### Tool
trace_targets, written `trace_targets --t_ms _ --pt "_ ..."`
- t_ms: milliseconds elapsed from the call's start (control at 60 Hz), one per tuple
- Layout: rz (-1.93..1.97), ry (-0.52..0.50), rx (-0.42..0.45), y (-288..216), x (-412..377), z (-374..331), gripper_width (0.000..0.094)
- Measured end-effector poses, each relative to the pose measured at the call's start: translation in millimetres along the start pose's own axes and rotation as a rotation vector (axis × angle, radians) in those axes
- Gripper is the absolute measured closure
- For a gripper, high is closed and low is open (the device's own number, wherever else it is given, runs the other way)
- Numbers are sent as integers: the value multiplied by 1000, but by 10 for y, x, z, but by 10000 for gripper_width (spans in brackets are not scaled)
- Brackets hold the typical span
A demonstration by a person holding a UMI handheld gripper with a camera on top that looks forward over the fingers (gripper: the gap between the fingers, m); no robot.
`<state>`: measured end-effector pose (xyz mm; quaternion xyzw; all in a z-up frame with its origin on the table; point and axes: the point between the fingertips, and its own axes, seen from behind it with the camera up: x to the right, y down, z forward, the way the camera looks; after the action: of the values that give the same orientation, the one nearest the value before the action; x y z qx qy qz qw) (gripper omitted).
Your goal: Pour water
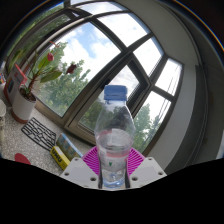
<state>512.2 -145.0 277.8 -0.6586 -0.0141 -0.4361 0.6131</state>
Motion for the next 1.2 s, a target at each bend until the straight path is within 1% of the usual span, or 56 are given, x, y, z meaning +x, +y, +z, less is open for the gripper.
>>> trace_targets --t_ms 83,150,250,333,367,383,433,533,633,700,783,917,983,1067,1133,1150,1200 --pt "-256 109 74 -600 110 66 643" --pt "-464 170 148 -1103 81 46 640" --pt "-803 219 287 -1752 -278 -41 640" --pt "-1057 208 410 -2132 -770 -146 639" --pt "-1149 190 451 -2206 -987 -189 640" --pt "-1188 180 481 -2144 -1147 -126 640" --pt "-1323 150 524 -2240 -1422 -211 640" --pt "-1530 85 632 -2100 -2001 -278 637" --pt "-1638 36 701 -1992 -2420 -384 637" --pt "-1656 6 699 -1923 -2596 -397 637" --pt "-1656 -7 701 -1875 -2663 -392 637" --pt "-1515 -23 694 -2018 -2529 -390 634" --pt "-1331 -35 673 -2244 -2301 -402 634" --pt "-997 -68 634 -2586 -1915 -412 637" --pt "-681 -119 586 -2788 -1581 -459 635" --pt "-596 -145 573 -2817 -1515 -419 633" --pt "-337 -193 510 -2819 -1310 -368 637"
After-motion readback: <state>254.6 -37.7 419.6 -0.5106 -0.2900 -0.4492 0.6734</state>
